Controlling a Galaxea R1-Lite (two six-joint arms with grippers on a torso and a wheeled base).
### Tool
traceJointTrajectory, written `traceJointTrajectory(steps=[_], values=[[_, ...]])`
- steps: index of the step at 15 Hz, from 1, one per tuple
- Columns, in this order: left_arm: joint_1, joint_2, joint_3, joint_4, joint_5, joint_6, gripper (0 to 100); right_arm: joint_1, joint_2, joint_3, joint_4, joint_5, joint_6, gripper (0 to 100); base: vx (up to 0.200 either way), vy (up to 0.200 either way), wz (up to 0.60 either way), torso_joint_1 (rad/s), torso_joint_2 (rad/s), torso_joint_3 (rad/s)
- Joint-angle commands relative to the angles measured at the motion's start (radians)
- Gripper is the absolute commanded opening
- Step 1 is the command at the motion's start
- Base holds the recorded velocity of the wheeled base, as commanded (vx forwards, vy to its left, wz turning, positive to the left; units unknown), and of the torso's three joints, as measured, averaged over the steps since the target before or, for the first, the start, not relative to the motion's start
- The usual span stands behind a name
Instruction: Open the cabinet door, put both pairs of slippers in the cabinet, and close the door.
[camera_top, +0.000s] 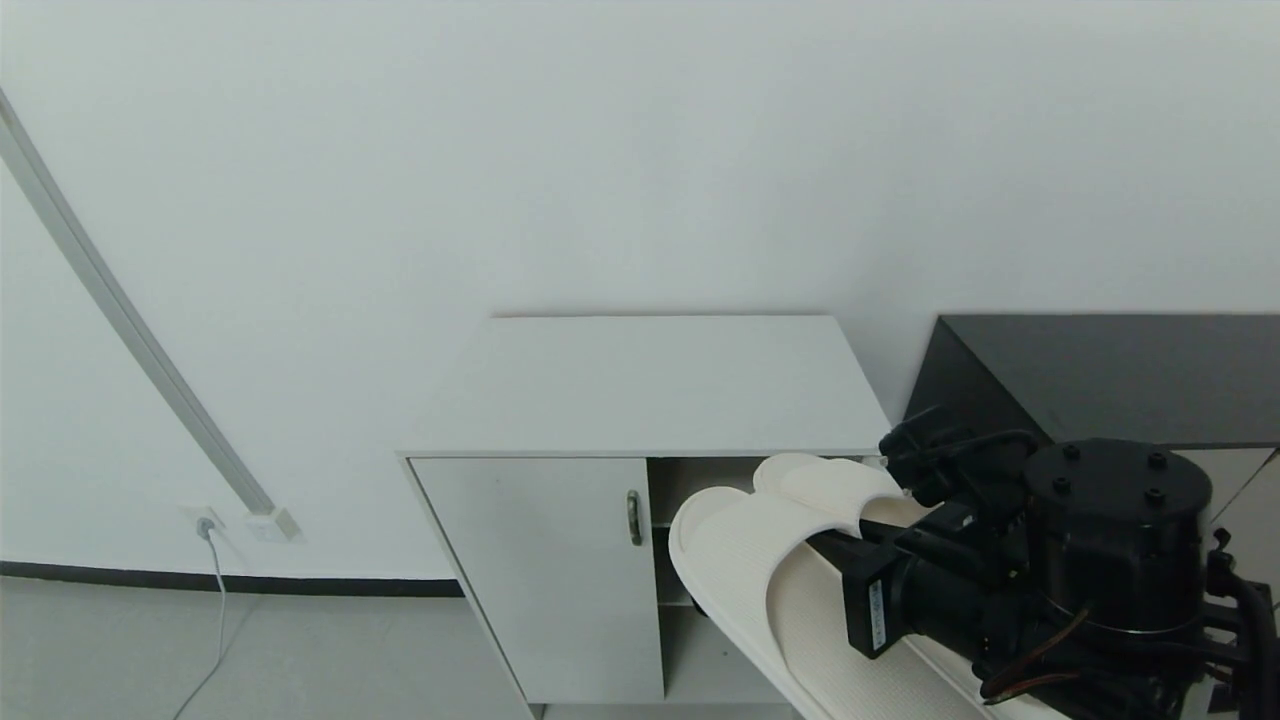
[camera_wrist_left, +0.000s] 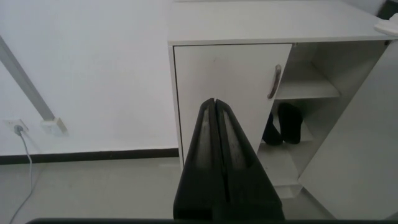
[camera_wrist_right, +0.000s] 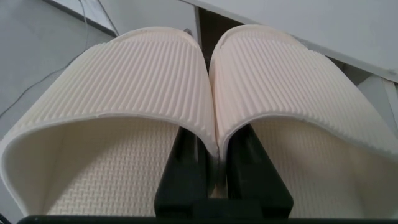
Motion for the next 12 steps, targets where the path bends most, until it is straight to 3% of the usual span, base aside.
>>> traceJointTrajectory(steps=[1, 4, 12], values=[[0.0, 0.0, 0.0, 0.0, 0.0, 0.0, 0, 0.001, 0.004, 0.002, -0.001, 0.0, 0.0, 0, 0.0, 0.0, 0.0, 0.0, 0.0, 0.0], [0.0, 0.0, 0.0, 0.0, 0.0, 0.0, 0, 0.001, 0.013, 0.002, -0.002, 0.001, 0.001, 0, 0.0, 0.0, 0.0, -0.02, 0.04, 0.027], [0.0, 0.0, 0.0, 0.0, 0.0, 0.0, 0, 0.001, 0.016, 0.002, -0.002, 0.0, 0.003, 0, 0.0, 0.0, 0.0, -0.163, 0.36, 0.198]])
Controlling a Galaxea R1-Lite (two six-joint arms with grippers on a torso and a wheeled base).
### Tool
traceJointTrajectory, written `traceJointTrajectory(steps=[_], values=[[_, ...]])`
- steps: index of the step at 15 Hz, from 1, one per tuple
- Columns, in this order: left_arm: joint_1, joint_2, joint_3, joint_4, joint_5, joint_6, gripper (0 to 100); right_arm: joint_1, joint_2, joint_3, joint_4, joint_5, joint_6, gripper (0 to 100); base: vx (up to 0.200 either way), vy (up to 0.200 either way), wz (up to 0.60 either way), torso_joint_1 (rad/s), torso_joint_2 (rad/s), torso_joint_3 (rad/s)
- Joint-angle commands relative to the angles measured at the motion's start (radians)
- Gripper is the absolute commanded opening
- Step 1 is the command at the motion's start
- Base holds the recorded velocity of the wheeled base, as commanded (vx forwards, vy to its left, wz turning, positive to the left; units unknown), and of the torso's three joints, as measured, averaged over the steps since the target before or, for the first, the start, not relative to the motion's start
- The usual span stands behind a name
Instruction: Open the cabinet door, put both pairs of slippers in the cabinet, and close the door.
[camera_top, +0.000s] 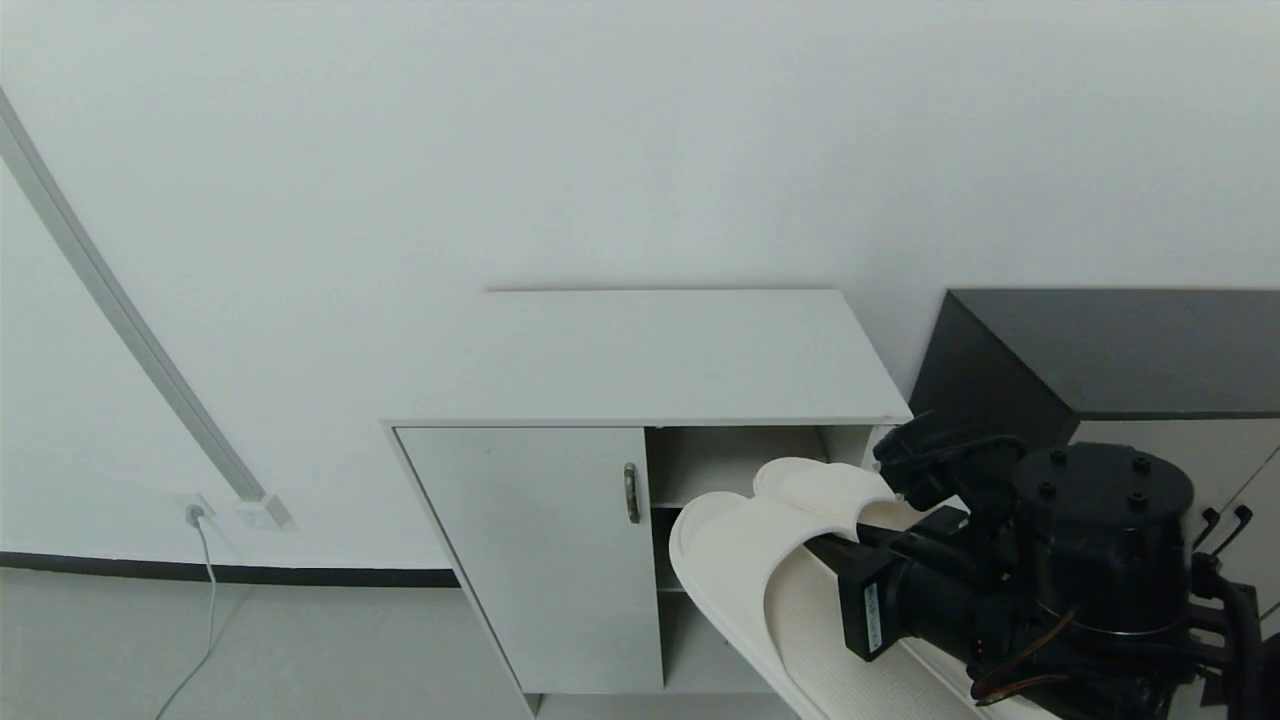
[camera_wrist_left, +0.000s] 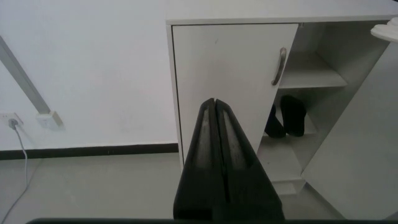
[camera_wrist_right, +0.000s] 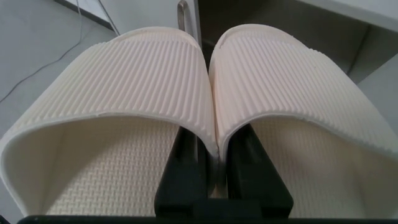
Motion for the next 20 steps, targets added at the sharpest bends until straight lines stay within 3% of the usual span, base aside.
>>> traceJointTrajectory(steps=[1, 20], values=[[0.001, 0.0, 0.0, 0.0, 0.0, 0.0, 0, 0.001, 0.001, 0.0, 0.0, 0.0, -0.001, 0, 0.0, 0.0, 0.0, -0.227, 0.5, 0.295], [0.001, 0.0, 0.0, 0.0, 0.0, -0.003, 0, 0.007, 0.003, 0.013, 0.0, 0.0, -0.003, 0, 0.0, 0.0, 0.0, -0.194, 0.51, 0.323]])
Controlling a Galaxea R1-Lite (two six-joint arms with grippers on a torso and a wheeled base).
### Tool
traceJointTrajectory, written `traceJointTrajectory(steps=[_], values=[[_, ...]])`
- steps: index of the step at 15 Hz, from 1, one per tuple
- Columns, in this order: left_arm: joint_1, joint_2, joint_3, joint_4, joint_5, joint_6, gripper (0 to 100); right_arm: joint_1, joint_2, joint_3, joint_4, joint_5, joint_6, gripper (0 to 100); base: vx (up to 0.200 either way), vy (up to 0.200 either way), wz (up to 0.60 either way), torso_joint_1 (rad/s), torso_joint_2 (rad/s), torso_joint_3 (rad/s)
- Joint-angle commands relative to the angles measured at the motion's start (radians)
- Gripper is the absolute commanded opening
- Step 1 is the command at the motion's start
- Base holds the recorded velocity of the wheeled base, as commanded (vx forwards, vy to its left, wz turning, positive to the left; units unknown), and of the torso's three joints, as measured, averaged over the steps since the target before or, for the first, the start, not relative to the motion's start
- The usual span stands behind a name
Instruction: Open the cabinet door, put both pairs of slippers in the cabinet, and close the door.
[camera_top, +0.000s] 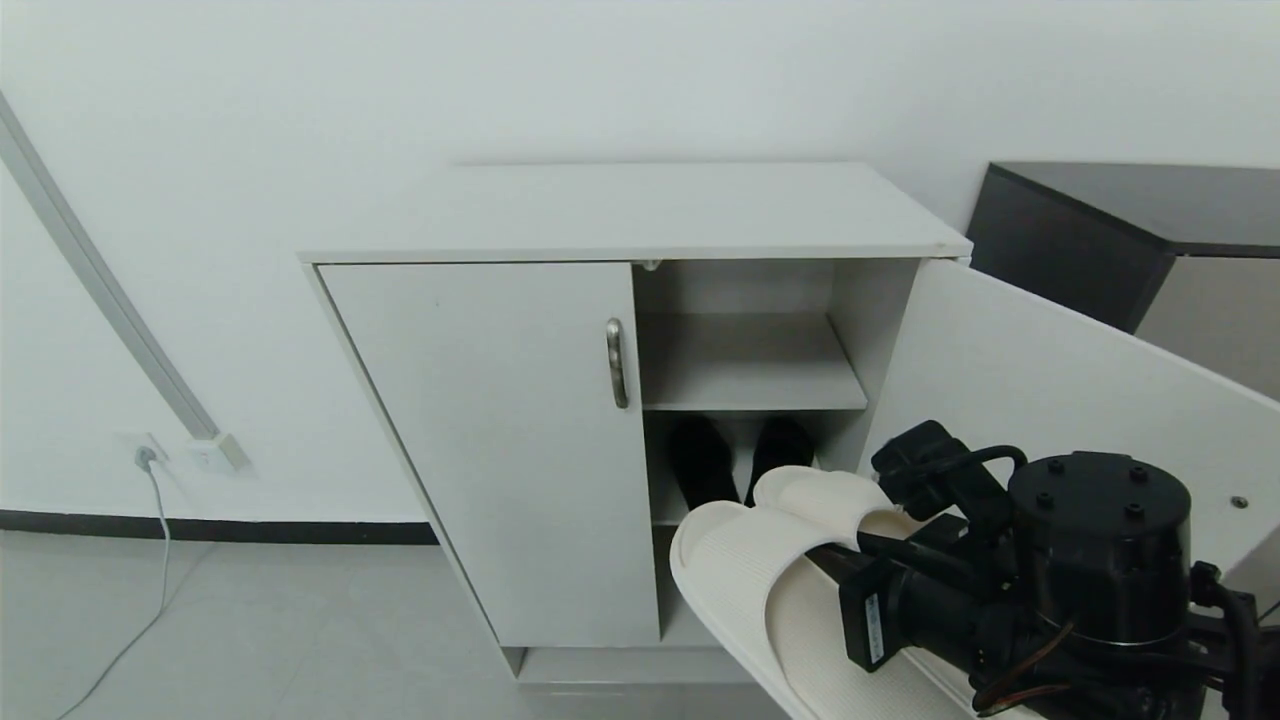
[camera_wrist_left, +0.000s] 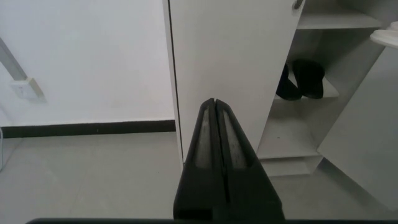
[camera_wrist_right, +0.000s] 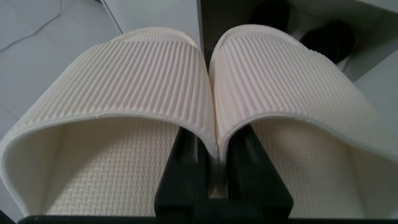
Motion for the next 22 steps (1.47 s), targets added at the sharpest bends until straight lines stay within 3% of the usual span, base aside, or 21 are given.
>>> traceJointTrajectory(steps=[1, 10, 16, 19, 22], values=[[0.0, 0.0, 0.0, 0.0, 0.0, 0.0, 0, 0.001, 0.002, 0.0, -0.001, 0.0, 0.0, 0, 0.0, 0.0, 0.0, -0.129, 0.47, 0.344], [0.0, 0.0, 0.0, 0.0, 0.0, 0.0, 0, 0.001, 0.0, 0.0, -0.001, 0.0, 0.001, 0, 0.0, 0.0, 0.0, -0.069, 0.44, 0.368], [0.0, 0.0, 0.0, 0.0, 0.0, 0.001, 0, 0.001, 0.039, -0.004, -0.012, -0.014, -0.002, 0, 0.0, 0.0, 0.0, -0.002, 0.07, 0.065], [0.0, 0.0, 0.0, 0.0, 0.0, 0.003, 0, 0.027, 0.186, -0.167, 0.016, -0.273, 0.05, 0, 0.0, 0.0, 0.0, 0.0, 0.0, 0.0], [0.0, 0.0, 0.0, 0.0, 0.0, 0.003, 0, 0.068, 0.286, -0.406, 0.234, -0.48, 0.164, 0, 0.0, 0.0, 0.0, 0.0, 0.0, 0.0]])
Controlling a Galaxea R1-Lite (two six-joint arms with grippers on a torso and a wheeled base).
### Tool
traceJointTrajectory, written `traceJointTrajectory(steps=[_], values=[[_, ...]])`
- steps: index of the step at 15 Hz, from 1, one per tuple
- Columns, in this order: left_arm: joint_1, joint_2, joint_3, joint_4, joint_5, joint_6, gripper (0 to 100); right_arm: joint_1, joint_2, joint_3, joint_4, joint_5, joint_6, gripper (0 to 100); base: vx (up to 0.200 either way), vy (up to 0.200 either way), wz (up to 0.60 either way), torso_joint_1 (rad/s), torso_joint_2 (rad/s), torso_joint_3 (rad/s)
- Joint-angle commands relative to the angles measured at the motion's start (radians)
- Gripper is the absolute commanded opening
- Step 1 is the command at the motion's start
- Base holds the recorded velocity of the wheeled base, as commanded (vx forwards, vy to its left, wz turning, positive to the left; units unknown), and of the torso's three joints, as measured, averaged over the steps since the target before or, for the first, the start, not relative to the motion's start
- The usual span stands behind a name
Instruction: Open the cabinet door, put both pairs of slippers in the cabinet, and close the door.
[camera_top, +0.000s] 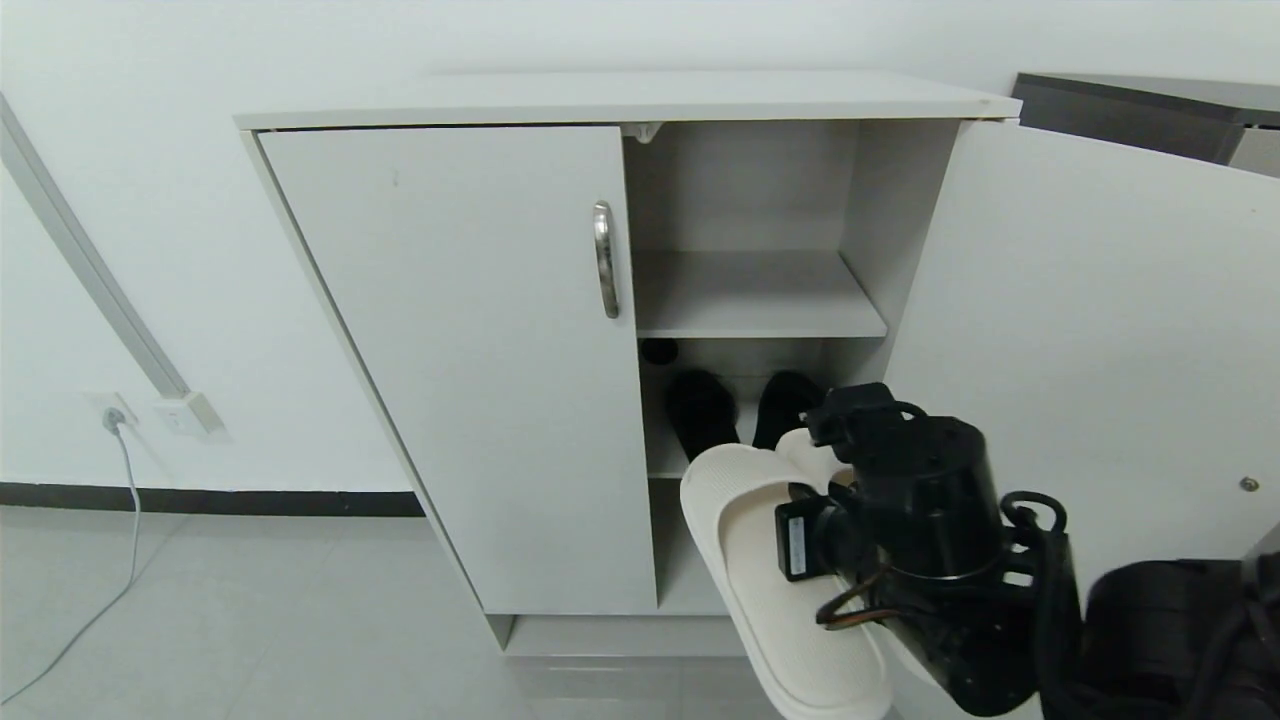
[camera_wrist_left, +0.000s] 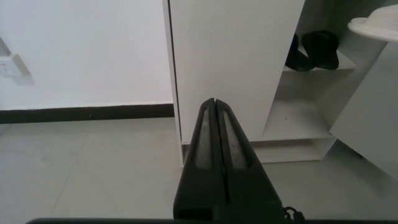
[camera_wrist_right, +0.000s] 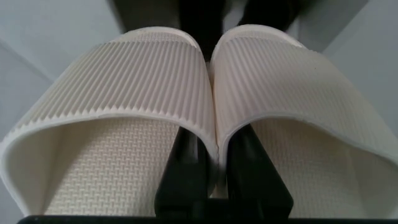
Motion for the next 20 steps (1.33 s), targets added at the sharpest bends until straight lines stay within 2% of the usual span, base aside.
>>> traceJointTrajectory(steps=[1, 2, 3, 6, 10, 15, 20], values=[[0.0, 0.0, 0.0, 0.0, 0.0, 0.0, 0, 0.036, 0.104, -0.193, 0.137, -0.112, 0.041, 0, 0.0, 0.0, 0.0, 0.0, 0.0, 0.0], [0.0, 0.0, 0.0, 0.0, 0.0, 0.0, 0, 0.037, 0.101, -0.226, 0.149, -0.132, 0.039, 0, 0.0, 0.0, 0.0, 0.0, 0.0, 0.0], [0.0, 0.0, 0.0, 0.0, 0.0, 0.0, 0, 0.036, 0.101, -0.326, 0.178, -0.175, 0.028, 0, 0.0, 0.0, 0.0, 0.0, 0.0, 0.0], [0.0, 0.0, 0.0, 0.0, 0.0, 0.0, 0, 0.031, 0.092, -0.42, 0.21, -0.18, -0.039, 0, 0.0, 0.0, 0.0, 0.0, 0.0, 0.0], [0.0, 0.0, 0.0, 0.0, 0.0, 0.0, 0, 0.008, 0.086, -0.458, 0.21, -0.183, -0.094, 0, 0.0, 0.0, 0.0, 0.0, 0.0, 0.0], [0.0, 0.0, 0.0, 0.0, -0.001, 0.0, 0, -0.029, 0.104, -0.495, 0.21, -0.181, -0.099, 0, 0.0, 0.0, 0.0, 0.0, 0.0, 0.0], [0.0, 0.0, 0.0, 0.0, -0.001, 0.001, 0, -0.05, 0.11, -0.496, 0.21, -0.175, -0.11, 0, 0.2, 0.0, 0.0, -0.002, 0.0, 0.004]])
